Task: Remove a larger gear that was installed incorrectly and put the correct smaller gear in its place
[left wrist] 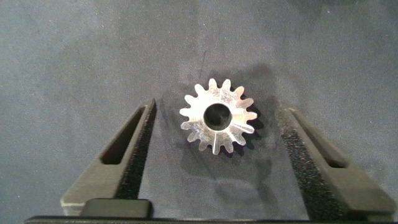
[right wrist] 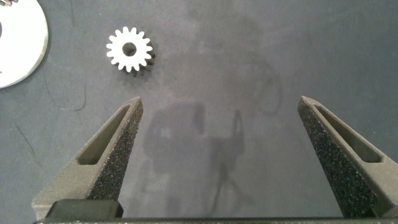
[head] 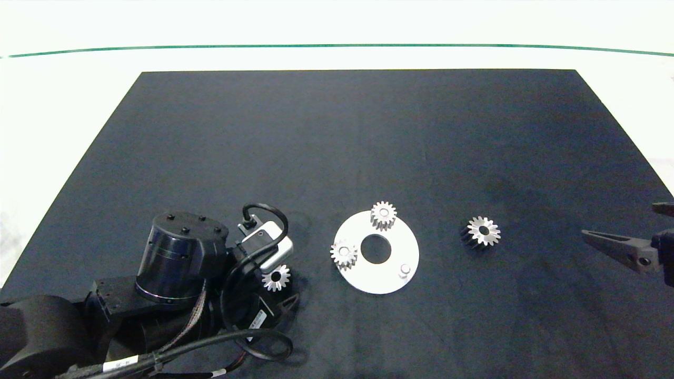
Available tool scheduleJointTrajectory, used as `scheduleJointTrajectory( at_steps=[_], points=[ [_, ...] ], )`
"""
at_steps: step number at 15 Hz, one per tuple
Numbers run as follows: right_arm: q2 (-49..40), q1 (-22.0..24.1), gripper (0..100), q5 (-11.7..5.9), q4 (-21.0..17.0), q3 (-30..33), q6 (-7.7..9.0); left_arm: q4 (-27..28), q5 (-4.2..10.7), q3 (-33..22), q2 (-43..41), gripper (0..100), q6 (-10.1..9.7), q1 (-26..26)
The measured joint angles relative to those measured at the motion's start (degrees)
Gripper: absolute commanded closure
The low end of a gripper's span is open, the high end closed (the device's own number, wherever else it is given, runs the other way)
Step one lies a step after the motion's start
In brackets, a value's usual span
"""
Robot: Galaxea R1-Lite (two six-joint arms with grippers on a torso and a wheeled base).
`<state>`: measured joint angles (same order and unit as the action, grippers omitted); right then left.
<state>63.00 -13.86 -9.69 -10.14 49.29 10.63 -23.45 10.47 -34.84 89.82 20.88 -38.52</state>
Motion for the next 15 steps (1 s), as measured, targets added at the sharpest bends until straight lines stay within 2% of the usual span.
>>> scheduleJointTrajectory(
  at_steps=[15],
  points=[
    [0.0,0.02,0,0.29,0.0,-0.09,-0.07,-0.24,0.0,-0.05,0.98,59,-0.41,-0.06]
  ],
)
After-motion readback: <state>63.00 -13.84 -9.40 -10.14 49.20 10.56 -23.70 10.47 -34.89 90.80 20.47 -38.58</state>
